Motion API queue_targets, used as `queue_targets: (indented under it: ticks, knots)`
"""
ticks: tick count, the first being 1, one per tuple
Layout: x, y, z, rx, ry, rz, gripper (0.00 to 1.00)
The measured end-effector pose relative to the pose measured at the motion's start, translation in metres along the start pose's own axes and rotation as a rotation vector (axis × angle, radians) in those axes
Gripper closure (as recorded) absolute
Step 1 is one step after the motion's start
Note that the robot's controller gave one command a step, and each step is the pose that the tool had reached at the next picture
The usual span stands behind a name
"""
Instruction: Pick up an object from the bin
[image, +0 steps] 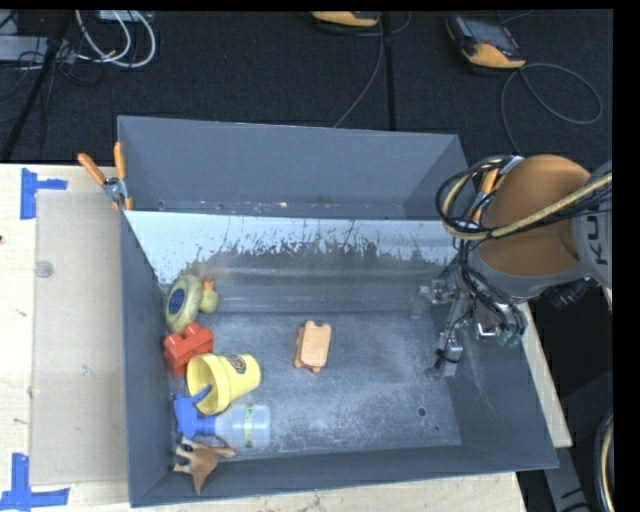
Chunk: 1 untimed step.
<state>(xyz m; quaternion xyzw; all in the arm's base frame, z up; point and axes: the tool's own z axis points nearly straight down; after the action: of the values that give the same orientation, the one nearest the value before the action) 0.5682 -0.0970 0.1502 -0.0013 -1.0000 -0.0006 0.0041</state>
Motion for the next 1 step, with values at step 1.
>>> queue_targets:
  ticks: [1]
  knots:
    - [-0.0015, 0.0003, -0.0045, 0.001, -0.007, -0.002, 0.0]
